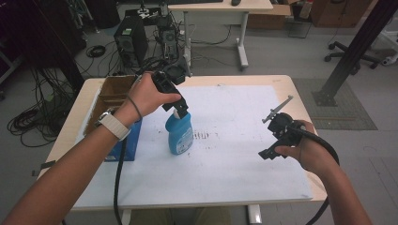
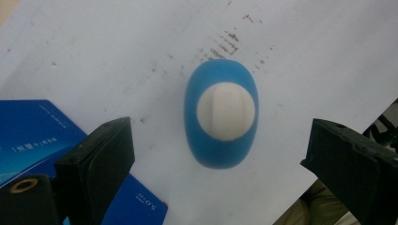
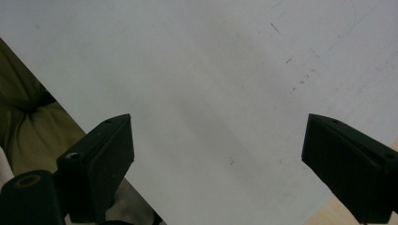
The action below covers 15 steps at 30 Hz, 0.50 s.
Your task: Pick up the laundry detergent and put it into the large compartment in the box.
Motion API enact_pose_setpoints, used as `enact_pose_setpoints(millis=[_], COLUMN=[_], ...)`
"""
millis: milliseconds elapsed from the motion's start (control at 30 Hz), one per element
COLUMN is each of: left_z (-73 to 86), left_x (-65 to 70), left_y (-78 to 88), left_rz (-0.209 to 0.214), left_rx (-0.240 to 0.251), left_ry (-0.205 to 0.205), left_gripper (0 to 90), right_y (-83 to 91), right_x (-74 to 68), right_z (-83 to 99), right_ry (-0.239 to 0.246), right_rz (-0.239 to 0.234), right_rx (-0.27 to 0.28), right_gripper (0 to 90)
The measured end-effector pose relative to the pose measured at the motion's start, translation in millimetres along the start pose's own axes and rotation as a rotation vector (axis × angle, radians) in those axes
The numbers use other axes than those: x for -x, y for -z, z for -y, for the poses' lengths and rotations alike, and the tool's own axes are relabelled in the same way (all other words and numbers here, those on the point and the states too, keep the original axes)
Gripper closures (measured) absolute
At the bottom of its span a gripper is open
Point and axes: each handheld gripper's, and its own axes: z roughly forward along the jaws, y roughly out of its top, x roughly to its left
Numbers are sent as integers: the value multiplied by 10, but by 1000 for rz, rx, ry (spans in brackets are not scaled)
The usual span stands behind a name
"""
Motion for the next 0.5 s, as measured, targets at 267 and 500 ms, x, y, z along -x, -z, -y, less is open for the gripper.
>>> enact_pose_setpoints(millis=[267,500], left_z=[-30,-30], left_x=[6,15], left_y=[-59,-169], left_rz=[6,17], left_rx=[1,-16], left_ry=[-7,-3], left_gripper=[88,87], right_y=[-15,-26], right_x=[2,6], right_z=[4,8], right_ry=[0,2], right_rz=[-3,-5], right_rx=[-2,-1], right_gripper=[97,97])
